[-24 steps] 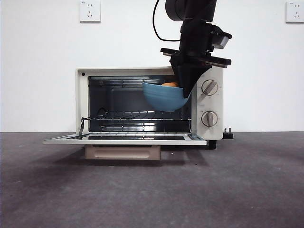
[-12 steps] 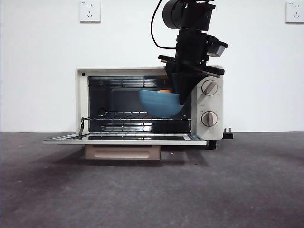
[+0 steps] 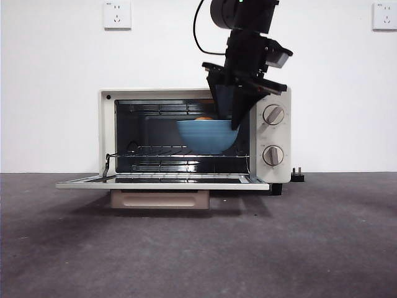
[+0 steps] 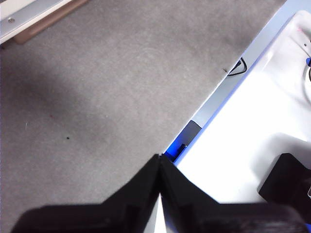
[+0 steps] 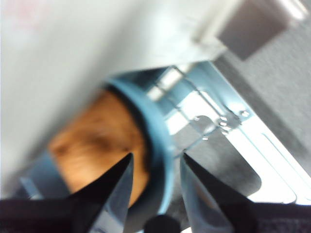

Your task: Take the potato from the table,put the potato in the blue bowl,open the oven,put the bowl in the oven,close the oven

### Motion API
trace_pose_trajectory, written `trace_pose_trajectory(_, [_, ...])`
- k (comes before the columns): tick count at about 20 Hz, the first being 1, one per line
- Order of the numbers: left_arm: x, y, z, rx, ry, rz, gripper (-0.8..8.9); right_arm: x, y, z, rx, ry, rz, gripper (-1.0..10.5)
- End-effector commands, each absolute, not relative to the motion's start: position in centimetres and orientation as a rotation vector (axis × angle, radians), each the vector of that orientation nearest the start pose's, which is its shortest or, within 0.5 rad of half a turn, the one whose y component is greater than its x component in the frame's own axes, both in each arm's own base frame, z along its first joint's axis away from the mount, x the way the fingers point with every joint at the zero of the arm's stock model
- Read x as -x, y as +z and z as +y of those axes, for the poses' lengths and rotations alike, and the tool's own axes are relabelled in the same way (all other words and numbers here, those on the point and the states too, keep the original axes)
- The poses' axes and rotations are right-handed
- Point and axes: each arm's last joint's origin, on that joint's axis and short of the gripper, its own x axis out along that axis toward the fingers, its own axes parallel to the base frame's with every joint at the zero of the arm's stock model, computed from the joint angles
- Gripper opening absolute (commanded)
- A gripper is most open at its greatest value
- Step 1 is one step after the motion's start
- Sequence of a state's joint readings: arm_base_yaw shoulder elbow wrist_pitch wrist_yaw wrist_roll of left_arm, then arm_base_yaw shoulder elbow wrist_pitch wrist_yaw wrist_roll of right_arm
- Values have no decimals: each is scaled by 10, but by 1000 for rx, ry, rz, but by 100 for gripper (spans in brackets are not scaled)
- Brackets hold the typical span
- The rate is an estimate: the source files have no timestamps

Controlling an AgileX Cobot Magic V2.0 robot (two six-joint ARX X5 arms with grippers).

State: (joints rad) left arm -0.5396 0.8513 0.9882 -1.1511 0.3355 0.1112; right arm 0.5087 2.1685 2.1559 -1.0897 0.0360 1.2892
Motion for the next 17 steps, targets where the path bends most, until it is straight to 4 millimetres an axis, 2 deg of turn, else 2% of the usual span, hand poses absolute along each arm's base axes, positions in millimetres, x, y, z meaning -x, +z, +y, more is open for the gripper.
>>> trace_pose_trajectory(1, [-107,313,-76,-198,-858,1004,-6,-401,294,227,-803,-285,1134,163])
trace_pose_trajectory(6, [-106,312,-75,-198,-857,1012,-5,-396,312,223,-733,-265,1134,162])
trace_pose_trajectory(10, [-106,312,-75,-199,-857,1012,-5,-389,331,218,-611,-229,1129,157])
trace_pose_trajectory(14, [-107,312,-75,-199,-856,1009,-6,-380,355,216,-444,-119,1099,154])
trace_pose_trajectory(17, [-107,313,-75,-198,-852,1005,-5,-369,382,216,-272,2,1015,154])
